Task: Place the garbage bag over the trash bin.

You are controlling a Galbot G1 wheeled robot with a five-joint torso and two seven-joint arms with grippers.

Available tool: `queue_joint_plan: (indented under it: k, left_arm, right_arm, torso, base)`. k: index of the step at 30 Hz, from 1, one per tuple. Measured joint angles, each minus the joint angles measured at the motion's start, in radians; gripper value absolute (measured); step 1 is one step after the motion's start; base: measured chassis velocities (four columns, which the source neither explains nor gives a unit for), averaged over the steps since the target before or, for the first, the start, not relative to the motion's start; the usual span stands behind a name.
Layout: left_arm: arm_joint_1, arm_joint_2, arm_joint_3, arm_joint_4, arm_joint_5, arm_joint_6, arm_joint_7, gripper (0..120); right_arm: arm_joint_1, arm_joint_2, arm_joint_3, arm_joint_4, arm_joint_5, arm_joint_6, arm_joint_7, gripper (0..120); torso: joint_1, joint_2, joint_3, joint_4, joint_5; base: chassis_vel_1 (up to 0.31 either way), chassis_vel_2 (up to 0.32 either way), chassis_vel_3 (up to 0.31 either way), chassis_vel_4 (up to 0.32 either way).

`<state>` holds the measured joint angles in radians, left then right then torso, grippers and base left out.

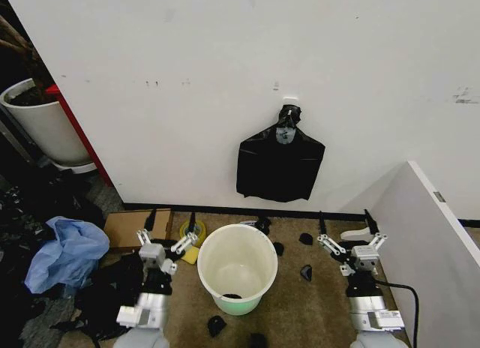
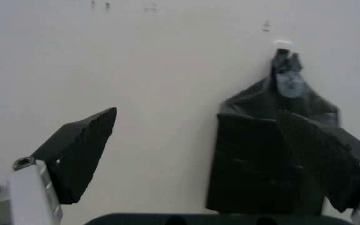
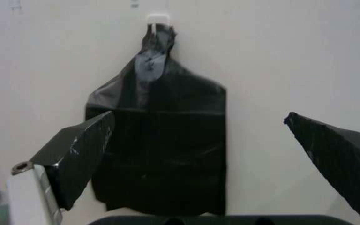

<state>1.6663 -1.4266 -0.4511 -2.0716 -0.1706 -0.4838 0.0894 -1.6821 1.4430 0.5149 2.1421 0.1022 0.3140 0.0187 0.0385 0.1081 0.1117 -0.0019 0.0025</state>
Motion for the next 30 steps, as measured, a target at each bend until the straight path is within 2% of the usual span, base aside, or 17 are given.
queue_joint_plan:
  k: [7,11,15,18,22,24,28,30]
  left_arm:
    - [0.016,0.007,0.001,-0.015,-0.018,0.012,0.033,100]
    - [0.001,0.017,-0.002,-0.003,-0.016,0.013,0.029,100]
    - [-0.029,0.037,0.0,0.017,-0.021,0.034,0.013,100]
    - [-0.034,0.042,0.0,0.016,-0.031,0.04,-0.001,100]
    - [-0.052,0.055,0.003,-0.005,-0.08,0.06,-0.028,100]
    - [-0.053,0.056,0.003,-0.01,-0.084,0.062,-0.03,100]
    - [-0.053,0.066,0.002,-0.024,-0.086,0.063,-0.04,100]
    - [-0.068,0.08,0.006,-0.011,-0.084,0.062,-0.043,100]
  right_arm:
    - [0.017,-0.005,-0.019,0.01,0.037,-0.067,-0.004,100]
    - [0.039,0.009,-0.027,-0.002,0.03,-0.048,-0.001,100]
    - [0.065,0.034,-0.044,-0.014,0.104,-0.032,0.016,100]
    - [0.072,0.041,-0.041,-0.02,0.093,-0.033,0.021,100]
    - [0.114,0.047,-0.013,-0.074,-0.022,-0.004,0.035,100]
    - [0.125,0.046,-0.012,-0.083,-0.031,0.0,0.036,100]
    - [0.18,0.017,-0.036,-0.091,0.091,-0.049,0.057,100]
    - [0.215,0.009,-0.029,-0.106,0.146,-0.068,0.059,100]
  torso:
    - [0.0,0.0,0.0,-0.0001,0.0001]
    - [0.0,0.0,0.0,-0.0001,-0.0001]
    - [0.0,0.0,0.0,-0.0001,0.0]
    - [0.0,0.0,0.0,-0.0001,-0.0001]
    - [0.0,0.0,0.0,-0.0002,0.0002]
    - [0.0,0.0,0.0,-0.0002,0.0002]
    - [0.0,0.0,0.0,0.0004,0.0002]
    - [0.0,0.0,0.0,-0.0006,-0.0002]
  base:
    - [0.0,0.0,0.0,0.0]
    - [0.0,0.0,0.0,0.0]
    - [0.0,0.0,0.0,0.0]
    - [0.0,0.0,0.0,0.0]
    - [0.0,0.0,0.0,0.0]
    - [0.0,0.0,0.0,0.0]
    - [0.0,0.0,0.0,0.0]
    - [0.0,0.0,0.0,0.0]
